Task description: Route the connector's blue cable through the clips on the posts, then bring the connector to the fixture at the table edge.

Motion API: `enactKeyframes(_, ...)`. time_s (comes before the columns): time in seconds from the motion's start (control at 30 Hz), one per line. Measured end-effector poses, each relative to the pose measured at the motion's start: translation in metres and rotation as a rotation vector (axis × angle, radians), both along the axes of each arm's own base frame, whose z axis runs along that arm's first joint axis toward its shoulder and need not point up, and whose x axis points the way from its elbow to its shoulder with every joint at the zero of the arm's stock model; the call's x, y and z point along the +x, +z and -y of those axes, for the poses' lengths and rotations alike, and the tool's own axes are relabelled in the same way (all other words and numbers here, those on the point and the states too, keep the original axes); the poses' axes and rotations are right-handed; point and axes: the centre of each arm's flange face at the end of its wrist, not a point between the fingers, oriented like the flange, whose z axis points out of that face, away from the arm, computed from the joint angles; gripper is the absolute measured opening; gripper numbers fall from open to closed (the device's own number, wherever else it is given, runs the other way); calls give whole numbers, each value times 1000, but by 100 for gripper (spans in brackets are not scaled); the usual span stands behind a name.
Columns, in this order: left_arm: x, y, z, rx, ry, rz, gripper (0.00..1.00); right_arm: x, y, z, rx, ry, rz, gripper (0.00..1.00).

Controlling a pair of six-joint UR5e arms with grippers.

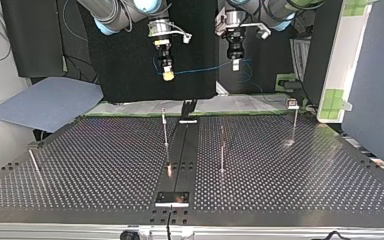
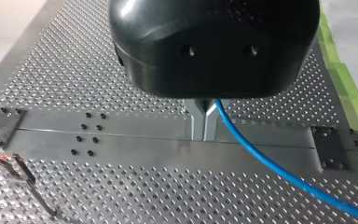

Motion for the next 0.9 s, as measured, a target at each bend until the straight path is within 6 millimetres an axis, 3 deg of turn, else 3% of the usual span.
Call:
enactKeyframes(0.2, -6, -18, -13, 29, 23, -49, 3, -1, -10, -3, 20, -5, -26, 0)
enactKeyframes(0.43, -12, -36, -18, 55, 26, -95, 3, -10, -44, -11, 97, -7, -107, 0)
enactKeyframes(0.6, -12, -38, -18, 58, 26, -99, 3, -14, -61, -15, 134, -7, -146, 0)
enactKeyframes(0.9, -10, -33, -21, 79, 24, -104, 5, -17, -64, -15, 142, -11, -176, 0)
